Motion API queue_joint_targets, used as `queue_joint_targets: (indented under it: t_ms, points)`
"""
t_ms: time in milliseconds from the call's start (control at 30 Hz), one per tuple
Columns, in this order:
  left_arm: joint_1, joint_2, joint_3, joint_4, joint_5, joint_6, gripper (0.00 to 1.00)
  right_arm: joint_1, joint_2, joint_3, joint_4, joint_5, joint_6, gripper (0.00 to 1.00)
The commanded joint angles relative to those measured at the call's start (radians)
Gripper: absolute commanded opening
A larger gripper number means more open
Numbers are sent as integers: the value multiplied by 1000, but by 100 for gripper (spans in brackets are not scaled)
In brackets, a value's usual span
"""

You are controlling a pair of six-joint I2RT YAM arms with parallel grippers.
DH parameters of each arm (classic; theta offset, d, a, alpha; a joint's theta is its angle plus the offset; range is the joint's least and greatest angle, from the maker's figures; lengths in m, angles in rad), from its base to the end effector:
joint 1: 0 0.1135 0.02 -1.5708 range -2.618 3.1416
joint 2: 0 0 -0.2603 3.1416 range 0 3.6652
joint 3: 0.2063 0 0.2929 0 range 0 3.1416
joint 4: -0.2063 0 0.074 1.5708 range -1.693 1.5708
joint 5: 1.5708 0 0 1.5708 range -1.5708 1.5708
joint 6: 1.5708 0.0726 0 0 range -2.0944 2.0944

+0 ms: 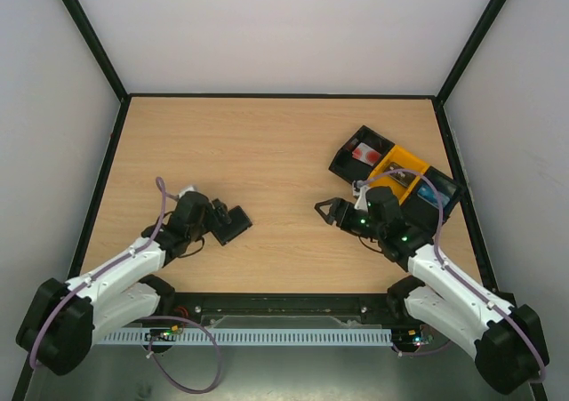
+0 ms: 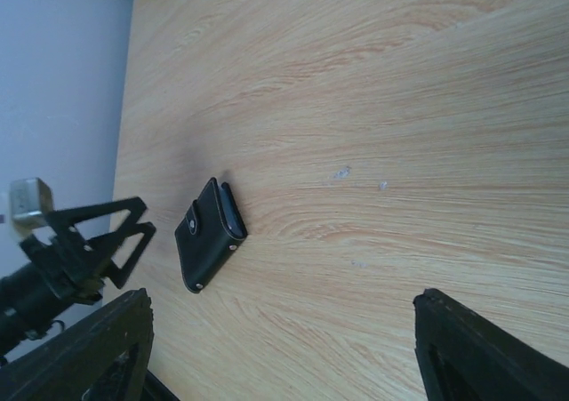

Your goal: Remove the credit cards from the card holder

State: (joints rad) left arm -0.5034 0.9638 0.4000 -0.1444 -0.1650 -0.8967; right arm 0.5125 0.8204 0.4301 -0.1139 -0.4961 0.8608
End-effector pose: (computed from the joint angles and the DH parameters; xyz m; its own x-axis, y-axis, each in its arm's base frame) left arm 0.2304 -0.1133 0.1301 -0.6420 -0.5262 -0.5576 -0.2163 0.8221 -0.5267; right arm 0.2019 0.1533 0.1837 -0.8769 0.2719 -0.3963 -0.1985 0.5460 0.8139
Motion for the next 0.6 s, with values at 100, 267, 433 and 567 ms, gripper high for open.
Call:
queue_joint_targets:
  t_ms: [100, 267, 433, 567]
  points:
    - [0, 64, -64, 108, 152, 12, 88, 27, 31, -38, 70, -5, 6, 73]
    - [-35, 69, -97, 179, 242, -16, 77, 62, 45, -71, 138, 14, 50, 68]
    - [-126, 95, -191, 397, 346, -118, 59, 138, 130, -48, 182, 57, 40, 68]
    - [-167, 142, -163, 433, 398, -135, 57, 201, 235, -19, 236, 80, 56, 68]
